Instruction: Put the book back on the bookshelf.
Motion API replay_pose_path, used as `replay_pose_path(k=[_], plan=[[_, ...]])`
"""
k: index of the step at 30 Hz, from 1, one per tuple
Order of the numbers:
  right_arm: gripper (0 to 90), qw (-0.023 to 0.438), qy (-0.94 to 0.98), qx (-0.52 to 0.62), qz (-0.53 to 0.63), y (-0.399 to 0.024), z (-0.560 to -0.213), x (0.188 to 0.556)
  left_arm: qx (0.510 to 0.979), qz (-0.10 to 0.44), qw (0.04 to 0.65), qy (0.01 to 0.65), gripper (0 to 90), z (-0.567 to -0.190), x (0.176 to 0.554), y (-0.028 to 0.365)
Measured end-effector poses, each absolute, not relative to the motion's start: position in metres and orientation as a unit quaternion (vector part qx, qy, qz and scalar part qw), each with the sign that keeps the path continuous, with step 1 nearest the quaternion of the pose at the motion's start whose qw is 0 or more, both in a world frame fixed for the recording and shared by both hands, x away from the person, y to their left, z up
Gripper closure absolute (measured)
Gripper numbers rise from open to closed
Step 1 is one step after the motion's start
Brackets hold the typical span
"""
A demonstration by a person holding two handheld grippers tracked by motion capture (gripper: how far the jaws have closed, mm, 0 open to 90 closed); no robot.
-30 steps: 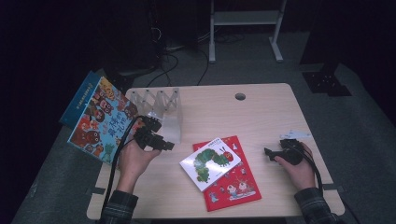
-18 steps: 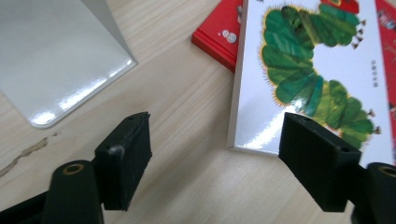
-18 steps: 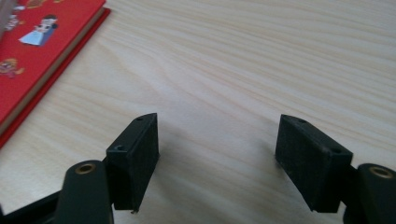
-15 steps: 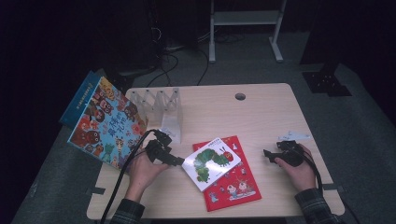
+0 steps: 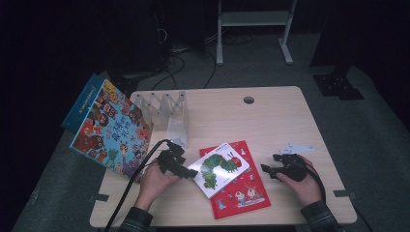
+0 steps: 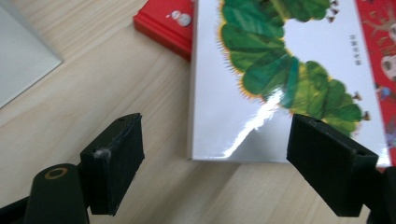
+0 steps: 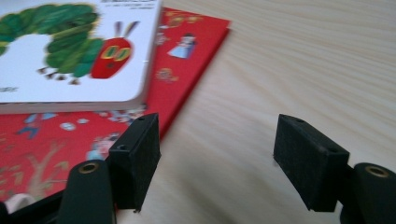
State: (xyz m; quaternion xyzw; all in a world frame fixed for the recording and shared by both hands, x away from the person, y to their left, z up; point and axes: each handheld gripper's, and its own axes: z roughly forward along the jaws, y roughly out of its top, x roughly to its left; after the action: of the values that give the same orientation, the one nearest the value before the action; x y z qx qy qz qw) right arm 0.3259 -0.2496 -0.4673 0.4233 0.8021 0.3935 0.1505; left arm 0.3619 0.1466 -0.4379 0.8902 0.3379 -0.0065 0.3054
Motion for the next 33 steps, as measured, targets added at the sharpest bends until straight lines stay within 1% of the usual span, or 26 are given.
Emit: replay_pose_path(k=[8,11,12,14,22,33], plan=[[31.3,0.13,0.825,0.381,0.397,-0.221,-0.468,0.314,0.898,-0.032,0.298,0.322,18.5,-0.442,0.361,0.138],[33.1,0.124,0.83,0.371,0.399,-0.213,-0.469,0.313,0.9,-0.04,0.297,0.316,19.0,-0.443,0.36,0.135],[34.0,0.121,0.83,0.367,0.402,-0.212,-0.47,0.313,0.901,-0.038,0.296,0.314,20.9,-0.444,0.36,0.134],[35.6,0.119,0.832,0.36,0.405,-0.208,-0.47,0.313,0.906,-0.033,0.286,0.311,20.8,-0.445,0.358,0.132],[42.3,0.106,0.831,0.35,0.419,-0.203,-0.47,0.314,0.906,-0.044,0.285,0.309,21.0,-0.445,0.351,0.128],[43.3,0.102,0.837,0.338,0.418,-0.198,-0.473,0.33,0.912,-0.05,0.273,0.303,21.2,-0.445,0.342,0.127]])
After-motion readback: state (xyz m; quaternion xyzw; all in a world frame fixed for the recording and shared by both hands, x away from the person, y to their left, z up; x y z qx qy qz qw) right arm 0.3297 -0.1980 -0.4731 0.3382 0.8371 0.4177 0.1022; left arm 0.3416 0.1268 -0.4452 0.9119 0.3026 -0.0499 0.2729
